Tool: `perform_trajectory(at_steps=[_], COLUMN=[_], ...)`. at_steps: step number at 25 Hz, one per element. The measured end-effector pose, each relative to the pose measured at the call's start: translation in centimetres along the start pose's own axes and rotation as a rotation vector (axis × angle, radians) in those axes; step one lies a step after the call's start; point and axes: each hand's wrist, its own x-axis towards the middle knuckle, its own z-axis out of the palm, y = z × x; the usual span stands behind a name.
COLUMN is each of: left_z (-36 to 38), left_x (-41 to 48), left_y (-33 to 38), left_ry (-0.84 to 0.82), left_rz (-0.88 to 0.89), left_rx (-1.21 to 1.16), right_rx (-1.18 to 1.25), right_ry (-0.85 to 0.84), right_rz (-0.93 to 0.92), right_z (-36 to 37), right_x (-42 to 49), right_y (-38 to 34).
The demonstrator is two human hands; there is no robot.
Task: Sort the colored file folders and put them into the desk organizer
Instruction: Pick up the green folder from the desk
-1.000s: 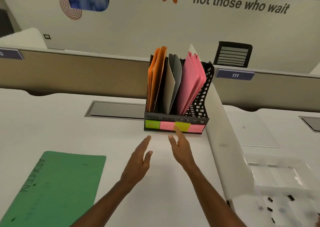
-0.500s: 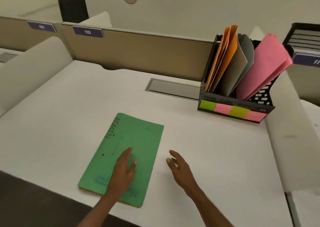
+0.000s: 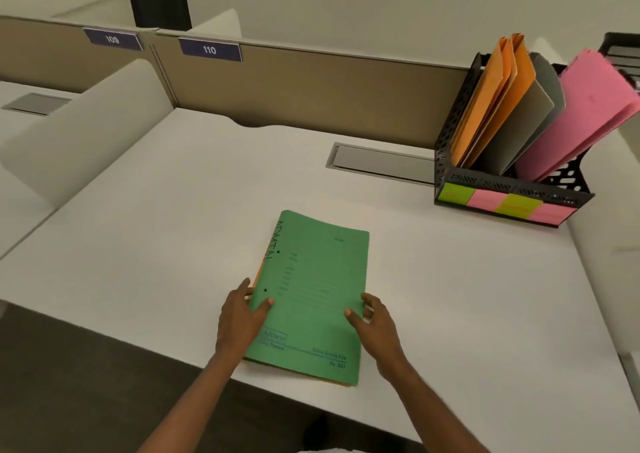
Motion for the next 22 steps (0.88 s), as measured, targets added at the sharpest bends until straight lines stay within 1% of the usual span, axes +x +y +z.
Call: perform_trajectory(at_steps=[6,9,14,18,22], left_z=[-2.1,-2.7,-2.5,-2.0,-1.1], left_x=[-1.5,-3.4,-6.8,-8.5,-8.2], left_y=[4.4,7.1,10.6,13.1,15.6], left_ry=[-0.084,-0.137,-0.209,-0.323,-0.474], left_rz=[0.102,0.164,0.330,0.449,0.489], left_rx=[-0.224,-0.326,-0.421,-0.447,-0.479], right_rx=[0.069,0.157,0.336,0.476,0.480], right_ry=[0.095,0.119,0.156,0.183,0.242], right_rz=[0.047,0.069,0.098,0.027,-0.099], right_z=[0.3,0.0,-2.0,-7.2,-16.1], right_x=[0.2,0.2,1.0,0.1,-2.5], right_y=[0.3,0.3,0.8,-0.8,-2.5])
